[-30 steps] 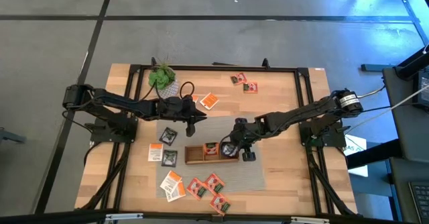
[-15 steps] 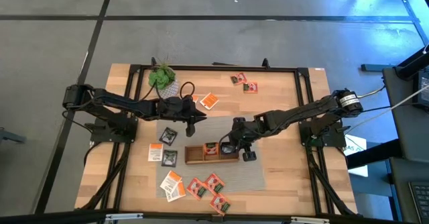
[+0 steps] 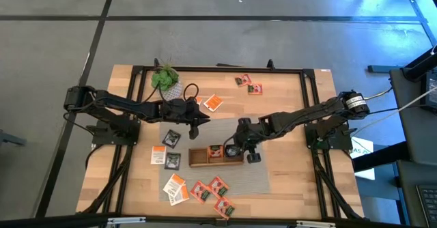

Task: Pick & Place Tea
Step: Put the purple tea bag into the right section of the wooden organizer, then put the white tea bag into the left section of the wooden organizer

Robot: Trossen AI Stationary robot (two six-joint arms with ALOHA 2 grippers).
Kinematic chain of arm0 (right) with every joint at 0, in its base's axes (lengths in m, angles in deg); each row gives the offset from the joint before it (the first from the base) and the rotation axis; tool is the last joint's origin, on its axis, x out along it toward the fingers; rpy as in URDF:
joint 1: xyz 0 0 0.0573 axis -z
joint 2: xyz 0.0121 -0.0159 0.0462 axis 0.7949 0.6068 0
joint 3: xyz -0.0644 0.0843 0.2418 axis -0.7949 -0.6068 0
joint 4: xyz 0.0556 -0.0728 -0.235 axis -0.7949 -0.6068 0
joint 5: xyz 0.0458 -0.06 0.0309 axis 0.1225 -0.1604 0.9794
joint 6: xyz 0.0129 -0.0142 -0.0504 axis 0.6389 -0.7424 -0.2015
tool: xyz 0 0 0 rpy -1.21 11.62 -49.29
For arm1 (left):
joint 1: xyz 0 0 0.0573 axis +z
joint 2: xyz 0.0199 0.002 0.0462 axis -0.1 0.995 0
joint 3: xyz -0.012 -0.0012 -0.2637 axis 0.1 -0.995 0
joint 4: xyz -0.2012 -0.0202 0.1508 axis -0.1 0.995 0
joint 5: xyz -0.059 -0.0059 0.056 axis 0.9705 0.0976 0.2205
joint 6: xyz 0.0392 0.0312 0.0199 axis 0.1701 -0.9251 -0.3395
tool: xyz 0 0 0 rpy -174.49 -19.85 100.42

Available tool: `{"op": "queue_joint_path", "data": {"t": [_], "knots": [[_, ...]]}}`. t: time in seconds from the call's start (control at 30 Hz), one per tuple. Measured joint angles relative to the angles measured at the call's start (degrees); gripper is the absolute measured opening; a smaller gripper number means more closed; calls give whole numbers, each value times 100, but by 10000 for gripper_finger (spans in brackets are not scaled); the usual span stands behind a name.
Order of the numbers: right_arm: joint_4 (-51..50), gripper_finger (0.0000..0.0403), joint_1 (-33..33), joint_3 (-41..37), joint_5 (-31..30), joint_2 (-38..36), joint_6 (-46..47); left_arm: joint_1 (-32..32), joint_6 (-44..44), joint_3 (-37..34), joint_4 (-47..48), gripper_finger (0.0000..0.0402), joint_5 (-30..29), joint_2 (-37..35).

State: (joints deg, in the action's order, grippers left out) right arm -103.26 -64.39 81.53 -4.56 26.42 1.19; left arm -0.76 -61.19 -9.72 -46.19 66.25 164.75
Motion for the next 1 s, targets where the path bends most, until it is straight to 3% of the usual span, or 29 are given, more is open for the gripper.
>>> {"op": "queue_joint_path", "data": {"t": [0.27, 0.5, 0.6, 0.77, 0.87, 1.0], "knots": [[2, 76, 2, 0, -171, 0, 21, -1, 0, 0, 0, 61, 0, 0], [-91, 83, 162, 7, -203, -141, -113, -1, 304, 0, 333, 61, -18, 0], [-92, 83, 436, 7, 56, -225, -158, -1, 632, 0, 666, 61, -484, 0], [55, 83, 1151, 0, 989, -228, -445, 8, 763, 0, 946, 61, -1385, 0], [523, 83, 1579, -2, 1003, -197, -584, 24, 716, 0, 942, 61, -1576, 0], [1339, 83, 2144, -2, 1024, -188, -580, 85, 28, 0, 944, 61, -1624, 35]]}}
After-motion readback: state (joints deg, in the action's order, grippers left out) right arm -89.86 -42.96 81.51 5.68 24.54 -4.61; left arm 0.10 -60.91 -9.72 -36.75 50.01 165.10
